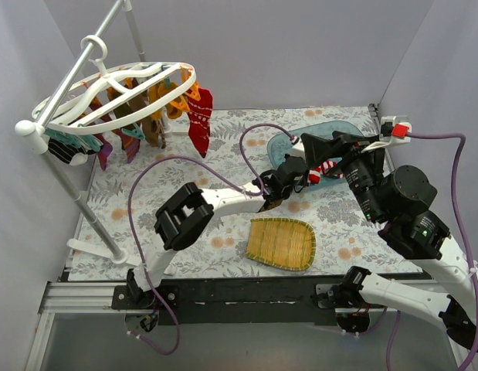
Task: Remove the socks clipped to the hanger
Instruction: Place the sock in the bin.
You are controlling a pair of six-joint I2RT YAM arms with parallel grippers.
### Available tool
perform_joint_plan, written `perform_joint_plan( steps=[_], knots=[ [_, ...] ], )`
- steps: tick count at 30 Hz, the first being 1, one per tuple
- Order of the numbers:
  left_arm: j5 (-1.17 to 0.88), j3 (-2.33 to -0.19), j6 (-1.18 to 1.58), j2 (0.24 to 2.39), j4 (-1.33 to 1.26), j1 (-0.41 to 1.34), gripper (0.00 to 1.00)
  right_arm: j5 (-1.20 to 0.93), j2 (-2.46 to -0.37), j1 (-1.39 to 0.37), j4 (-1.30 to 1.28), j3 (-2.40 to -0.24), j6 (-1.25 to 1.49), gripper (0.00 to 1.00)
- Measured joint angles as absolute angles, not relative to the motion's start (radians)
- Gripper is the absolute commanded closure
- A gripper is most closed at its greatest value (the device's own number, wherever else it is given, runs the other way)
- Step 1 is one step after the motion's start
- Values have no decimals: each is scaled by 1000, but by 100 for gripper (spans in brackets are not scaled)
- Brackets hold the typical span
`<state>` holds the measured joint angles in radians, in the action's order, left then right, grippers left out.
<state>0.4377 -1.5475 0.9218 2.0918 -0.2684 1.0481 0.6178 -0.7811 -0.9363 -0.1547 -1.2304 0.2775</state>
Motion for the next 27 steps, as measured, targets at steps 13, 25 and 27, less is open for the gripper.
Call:
perform_joint_plan(
  steps=[13,25,27],
  knots=[
    [354,-1766,921,2325,-221,966,10,618,-779,-936,-232,-1231,293,5],
    [295,-1647,904,2176,-264,969,2,617,-805,-936,-237,-1242,291,5],
    [289,-1622,905,2143,-271,970,2,616,-813,-936,-237,-1250,289,5]
  ],
)
